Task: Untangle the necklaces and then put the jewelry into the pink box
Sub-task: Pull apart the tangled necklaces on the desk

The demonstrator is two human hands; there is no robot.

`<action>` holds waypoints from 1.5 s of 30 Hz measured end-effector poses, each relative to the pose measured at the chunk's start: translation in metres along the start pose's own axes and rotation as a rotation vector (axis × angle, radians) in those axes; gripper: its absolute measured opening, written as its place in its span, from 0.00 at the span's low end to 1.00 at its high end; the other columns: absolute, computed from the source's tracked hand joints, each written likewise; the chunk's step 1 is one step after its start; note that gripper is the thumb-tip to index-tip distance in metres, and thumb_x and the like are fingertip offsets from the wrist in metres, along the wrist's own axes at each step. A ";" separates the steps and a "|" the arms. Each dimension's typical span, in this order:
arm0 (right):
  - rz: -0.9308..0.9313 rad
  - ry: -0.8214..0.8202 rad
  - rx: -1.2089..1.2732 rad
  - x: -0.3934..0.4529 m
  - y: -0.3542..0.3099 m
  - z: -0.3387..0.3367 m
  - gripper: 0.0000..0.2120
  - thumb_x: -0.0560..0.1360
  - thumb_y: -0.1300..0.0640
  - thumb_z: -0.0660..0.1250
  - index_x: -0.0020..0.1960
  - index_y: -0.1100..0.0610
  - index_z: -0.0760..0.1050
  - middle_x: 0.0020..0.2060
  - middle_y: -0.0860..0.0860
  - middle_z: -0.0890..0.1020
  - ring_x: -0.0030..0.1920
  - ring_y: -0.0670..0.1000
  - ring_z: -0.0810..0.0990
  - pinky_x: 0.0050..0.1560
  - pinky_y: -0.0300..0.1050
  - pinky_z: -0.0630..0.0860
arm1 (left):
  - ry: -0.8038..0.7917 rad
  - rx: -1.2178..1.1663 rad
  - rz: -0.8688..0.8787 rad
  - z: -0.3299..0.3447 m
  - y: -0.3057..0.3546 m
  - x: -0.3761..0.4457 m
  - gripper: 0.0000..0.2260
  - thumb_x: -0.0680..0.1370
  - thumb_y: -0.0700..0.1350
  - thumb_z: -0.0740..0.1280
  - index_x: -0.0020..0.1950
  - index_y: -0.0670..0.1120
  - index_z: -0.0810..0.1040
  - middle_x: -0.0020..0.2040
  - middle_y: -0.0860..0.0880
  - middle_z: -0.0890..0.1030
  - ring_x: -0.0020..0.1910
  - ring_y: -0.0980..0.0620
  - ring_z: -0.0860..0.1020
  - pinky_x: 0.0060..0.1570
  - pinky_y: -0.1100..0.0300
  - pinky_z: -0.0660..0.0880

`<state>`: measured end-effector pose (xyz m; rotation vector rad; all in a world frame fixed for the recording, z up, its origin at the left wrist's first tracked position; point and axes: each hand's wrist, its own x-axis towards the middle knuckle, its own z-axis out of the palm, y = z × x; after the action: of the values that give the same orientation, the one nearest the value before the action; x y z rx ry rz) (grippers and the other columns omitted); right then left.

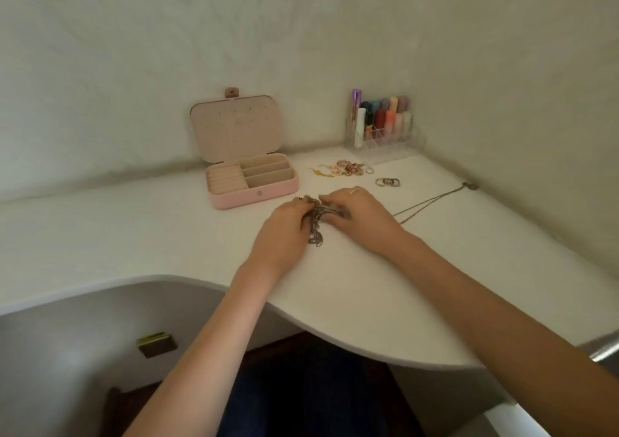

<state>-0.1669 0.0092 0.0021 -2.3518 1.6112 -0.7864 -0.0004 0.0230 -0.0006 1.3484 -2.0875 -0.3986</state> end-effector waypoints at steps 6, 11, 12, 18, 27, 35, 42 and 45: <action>0.044 0.130 0.060 0.010 -0.005 0.005 0.11 0.78 0.57 0.64 0.58 0.57 0.80 0.49 0.55 0.81 0.50 0.53 0.76 0.50 0.41 0.68 | 0.127 -0.073 -0.135 -0.001 -0.001 0.006 0.11 0.75 0.40 0.63 0.56 0.46 0.80 0.52 0.46 0.82 0.53 0.47 0.78 0.54 0.54 0.73; 0.194 0.125 0.079 0.028 0.003 0.007 0.09 0.75 0.57 0.69 0.52 0.59 0.82 0.48 0.54 0.82 0.43 0.48 0.76 0.47 0.37 0.69 | 0.192 -0.138 -0.206 -0.001 -0.007 0.007 0.15 0.73 0.34 0.62 0.57 0.41 0.79 0.56 0.44 0.81 0.58 0.46 0.75 0.57 0.57 0.70; 0.212 0.113 0.092 0.031 0.001 0.007 0.07 0.74 0.58 0.70 0.49 0.59 0.82 0.46 0.53 0.83 0.41 0.47 0.77 0.45 0.39 0.72 | 0.195 -0.133 -0.205 -0.001 -0.007 0.007 0.15 0.72 0.33 0.62 0.57 0.41 0.80 0.55 0.44 0.80 0.58 0.46 0.74 0.57 0.55 0.70; 0.244 0.174 0.374 0.047 -0.013 0.003 0.03 0.76 0.59 0.67 0.44 0.58 0.75 0.38 0.49 0.80 0.38 0.45 0.77 0.39 0.32 0.73 | 0.240 -0.070 -0.220 0.000 -0.008 0.005 0.13 0.71 0.34 0.63 0.52 0.41 0.81 0.52 0.44 0.78 0.55 0.45 0.73 0.55 0.51 0.70; 0.269 0.171 1.245 0.070 -0.048 -0.053 0.04 0.79 0.61 0.62 0.46 0.57 0.73 0.33 0.50 0.79 0.37 0.48 0.78 0.46 0.45 0.78 | 0.267 -0.036 -0.273 0.001 -0.006 0.001 0.08 0.72 0.35 0.62 0.45 0.41 0.81 0.48 0.46 0.78 0.54 0.46 0.71 0.52 0.56 0.67; 0.157 0.132 1.073 0.049 -0.063 -0.058 0.02 0.77 0.61 0.65 0.48 0.59 0.75 0.37 0.52 0.81 0.38 0.50 0.80 0.41 0.42 0.79 | 0.283 -0.659 -0.197 -0.005 0.016 0.013 0.06 0.78 0.42 0.66 0.54 0.50 0.77 0.50 0.55 0.82 0.51 0.60 0.79 0.53 0.65 0.73; 0.301 0.255 1.252 0.047 -0.039 -0.067 0.02 0.78 0.63 0.64 0.46 0.59 0.73 0.32 0.51 0.75 0.31 0.47 0.74 0.37 0.41 0.78 | 0.315 -0.694 -0.182 -0.007 0.007 0.012 0.12 0.81 0.41 0.60 0.42 0.47 0.80 0.28 0.54 0.74 0.28 0.56 0.72 0.33 0.64 0.69; 0.324 0.254 1.353 0.049 -0.035 -0.066 0.04 0.78 0.63 0.63 0.45 0.58 0.73 0.31 0.50 0.73 0.30 0.46 0.71 0.32 0.39 0.74 | 0.339 -0.674 -0.192 -0.007 0.005 0.010 0.12 0.82 0.42 0.58 0.42 0.47 0.77 0.29 0.53 0.76 0.26 0.56 0.72 0.30 0.63 0.69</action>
<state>-0.1595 -0.0121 0.0884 -1.0307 0.8953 -1.4684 -0.0029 0.0165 0.0112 1.1028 -1.3672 -0.8068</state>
